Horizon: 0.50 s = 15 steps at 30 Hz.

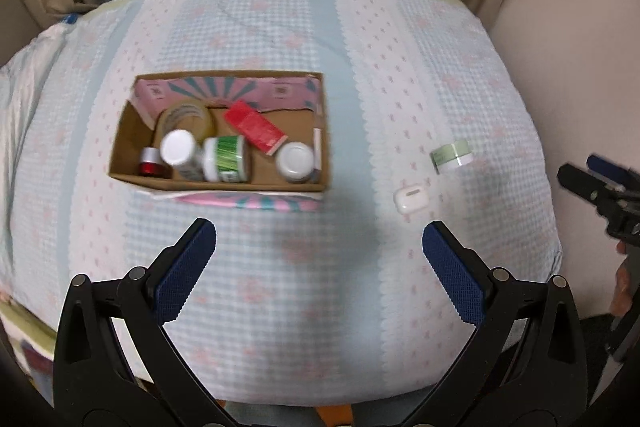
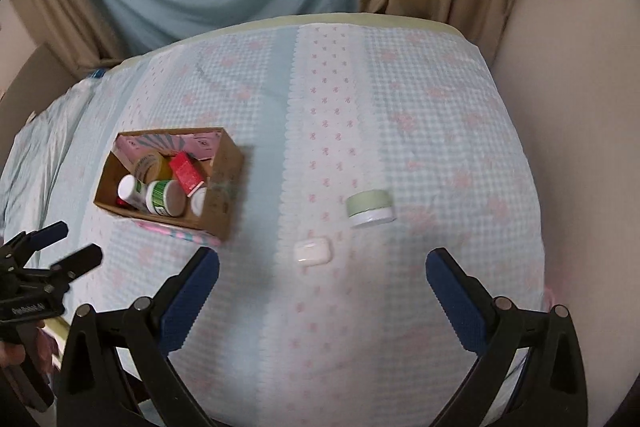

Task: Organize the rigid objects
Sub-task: 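Withdraw both tools from the box toward the earbud case and green jar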

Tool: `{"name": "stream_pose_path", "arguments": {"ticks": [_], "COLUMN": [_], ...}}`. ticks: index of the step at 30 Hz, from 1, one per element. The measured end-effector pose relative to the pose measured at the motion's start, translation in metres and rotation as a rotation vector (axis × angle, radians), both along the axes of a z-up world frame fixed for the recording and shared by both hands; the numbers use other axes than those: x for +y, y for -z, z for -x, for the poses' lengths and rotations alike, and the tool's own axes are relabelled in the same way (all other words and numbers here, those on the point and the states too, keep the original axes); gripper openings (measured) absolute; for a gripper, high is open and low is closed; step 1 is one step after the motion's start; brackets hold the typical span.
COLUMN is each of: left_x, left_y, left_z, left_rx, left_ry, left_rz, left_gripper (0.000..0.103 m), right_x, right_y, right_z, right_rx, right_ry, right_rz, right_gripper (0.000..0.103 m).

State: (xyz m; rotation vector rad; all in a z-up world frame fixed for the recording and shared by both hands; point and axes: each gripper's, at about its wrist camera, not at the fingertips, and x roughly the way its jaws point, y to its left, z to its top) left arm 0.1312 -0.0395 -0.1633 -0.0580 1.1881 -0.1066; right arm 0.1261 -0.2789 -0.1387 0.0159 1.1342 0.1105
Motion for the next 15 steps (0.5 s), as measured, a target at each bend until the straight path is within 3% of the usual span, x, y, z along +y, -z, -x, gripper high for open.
{"name": "stream_pose_path", "arguments": {"ticks": [3, 9, 13, 15], "left_x": [-0.034, -0.078, -0.096, -0.108], "left_y": [0.011, 0.045, 0.086, 0.112], "left_z": [-0.002, -0.015, -0.028, -0.033], "left_rx": [0.007, 0.058, 0.150, 0.161], "left_ry": [-0.029, -0.100, -0.162, -0.181], "left_rz": [0.001, 0.077, 0.111, 0.082], "left_gripper": [0.103, 0.103, 0.103, 0.103], "right_x": [-0.022, -0.049, -0.060, -0.062], "right_y": [0.006, 0.026, 0.050, 0.064], "right_z": [-0.015, -0.045, -0.068, -0.079], "right_rx": [0.020, 0.079, 0.132, 0.155], "right_ry": [-0.049, -0.094, -0.098, -0.102], "right_rz": [-0.009, -0.006, -0.013, -0.007], "right_gripper": [0.103, 0.103, 0.103, 0.103]}}
